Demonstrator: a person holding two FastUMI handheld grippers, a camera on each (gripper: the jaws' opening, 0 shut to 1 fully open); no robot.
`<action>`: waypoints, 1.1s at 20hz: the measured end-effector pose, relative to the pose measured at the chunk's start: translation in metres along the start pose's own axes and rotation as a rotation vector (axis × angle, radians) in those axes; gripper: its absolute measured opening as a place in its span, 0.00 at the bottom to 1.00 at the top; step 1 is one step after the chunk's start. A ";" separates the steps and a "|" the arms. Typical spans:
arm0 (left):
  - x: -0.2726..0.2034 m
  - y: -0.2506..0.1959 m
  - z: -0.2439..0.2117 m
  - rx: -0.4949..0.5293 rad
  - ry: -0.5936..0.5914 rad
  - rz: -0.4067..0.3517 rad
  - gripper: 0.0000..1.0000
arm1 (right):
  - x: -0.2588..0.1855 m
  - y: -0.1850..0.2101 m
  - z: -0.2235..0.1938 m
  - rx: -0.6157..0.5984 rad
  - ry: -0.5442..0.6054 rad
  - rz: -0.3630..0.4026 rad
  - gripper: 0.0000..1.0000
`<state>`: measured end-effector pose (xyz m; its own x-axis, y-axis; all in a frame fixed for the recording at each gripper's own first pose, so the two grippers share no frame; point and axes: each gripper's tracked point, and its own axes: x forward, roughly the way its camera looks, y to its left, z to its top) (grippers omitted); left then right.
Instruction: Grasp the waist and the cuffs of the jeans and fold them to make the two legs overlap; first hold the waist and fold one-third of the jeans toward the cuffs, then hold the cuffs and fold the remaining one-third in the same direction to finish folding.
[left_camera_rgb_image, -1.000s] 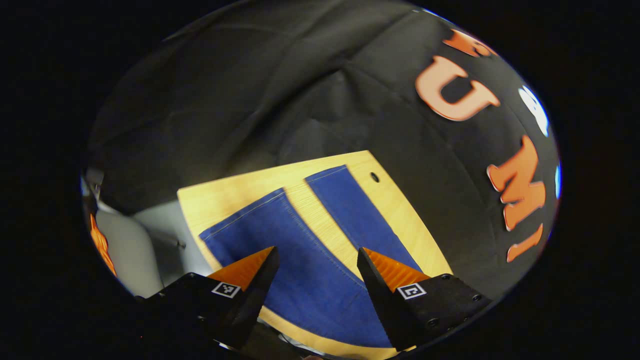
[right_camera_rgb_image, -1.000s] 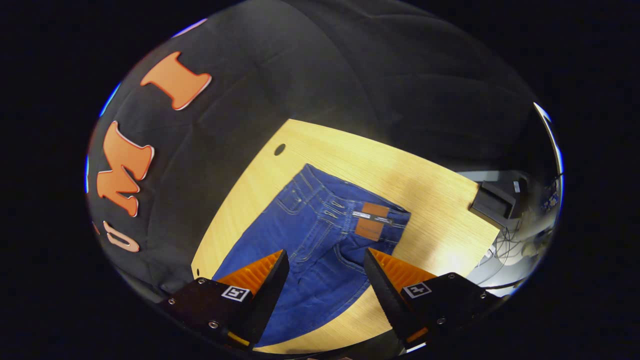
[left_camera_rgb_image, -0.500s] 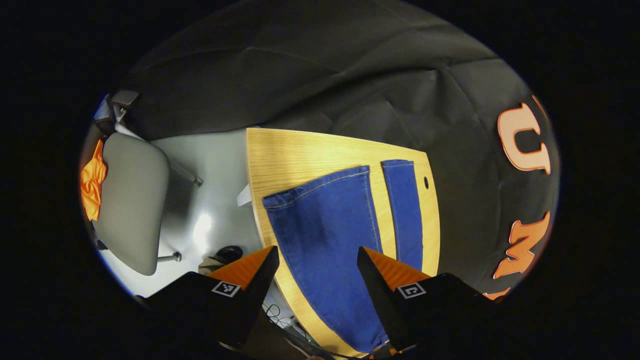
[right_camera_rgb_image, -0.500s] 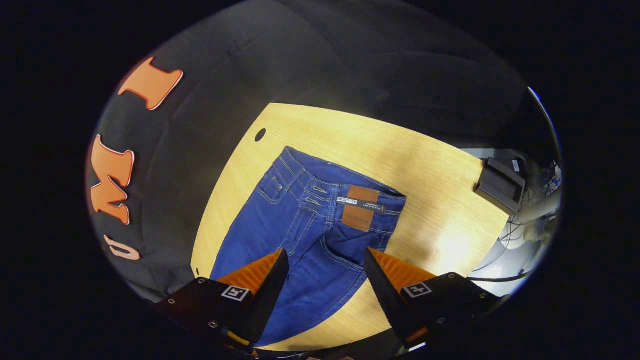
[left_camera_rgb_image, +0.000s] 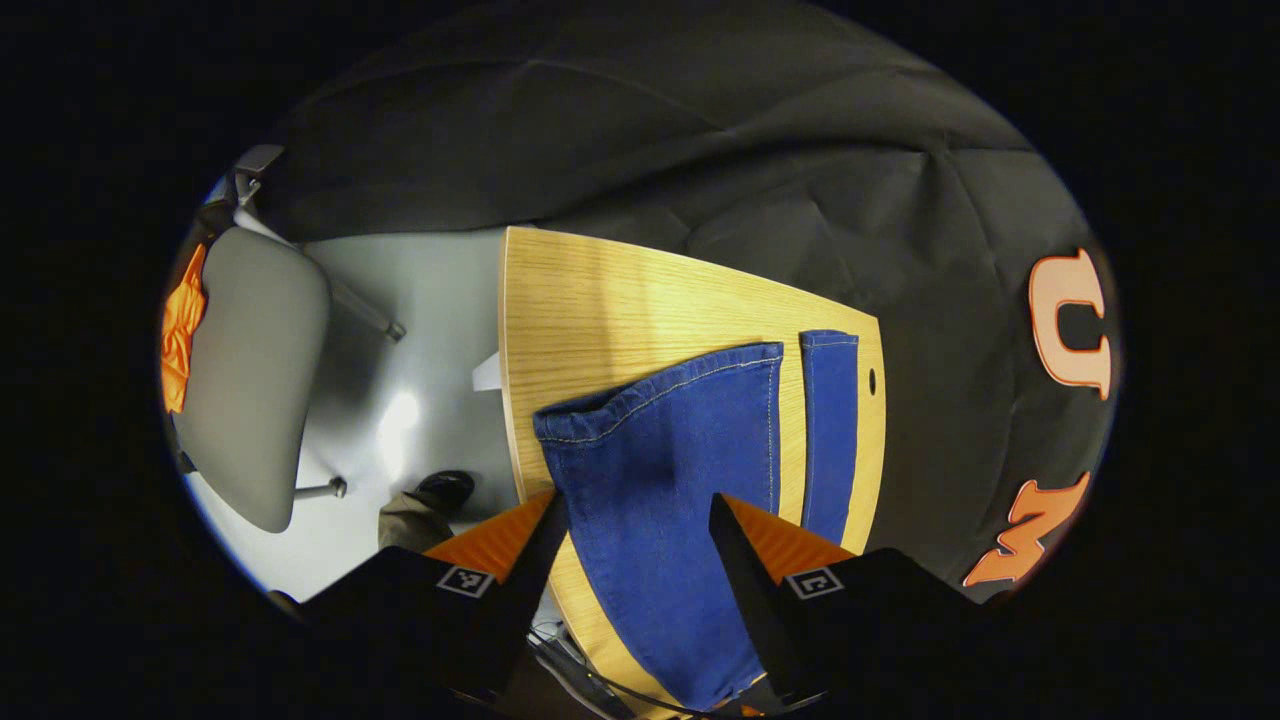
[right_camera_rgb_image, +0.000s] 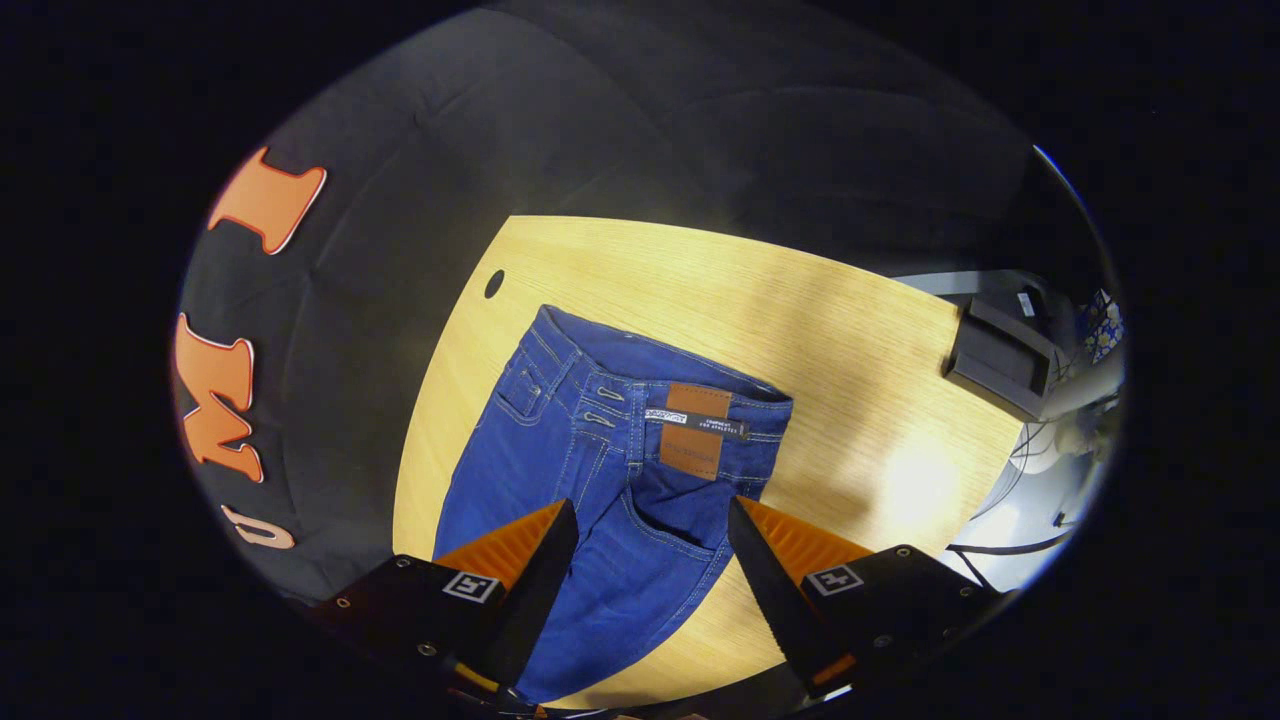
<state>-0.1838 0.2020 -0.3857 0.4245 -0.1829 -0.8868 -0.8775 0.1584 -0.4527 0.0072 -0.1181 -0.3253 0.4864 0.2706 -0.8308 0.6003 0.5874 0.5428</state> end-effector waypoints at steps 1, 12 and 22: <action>0.002 0.001 -0.001 -0.011 0.008 0.007 0.89 | 0.001 0.000 0.000 0.011 0.007 0.002 0.95; 0.026 -0.011 0.000 0.009 0.068 -0.044 0.58 | 0.023 -0.018 -0.001 0.072 0.100 0.035 0.96; 0.029 -0.011 0.000 0.038 0.083 0.036 0.41 | 0.031 -0.029 0.005 0.194 0.130 0.033 0.93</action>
<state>-0.1623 0.1952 -0.4062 0.3714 -0.2561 -0.8925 -0.8820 0.2030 -0.4253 0.0082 -0.1308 -0.3667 0.4292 0.3908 -0.8143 0.7026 0.4220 0.5729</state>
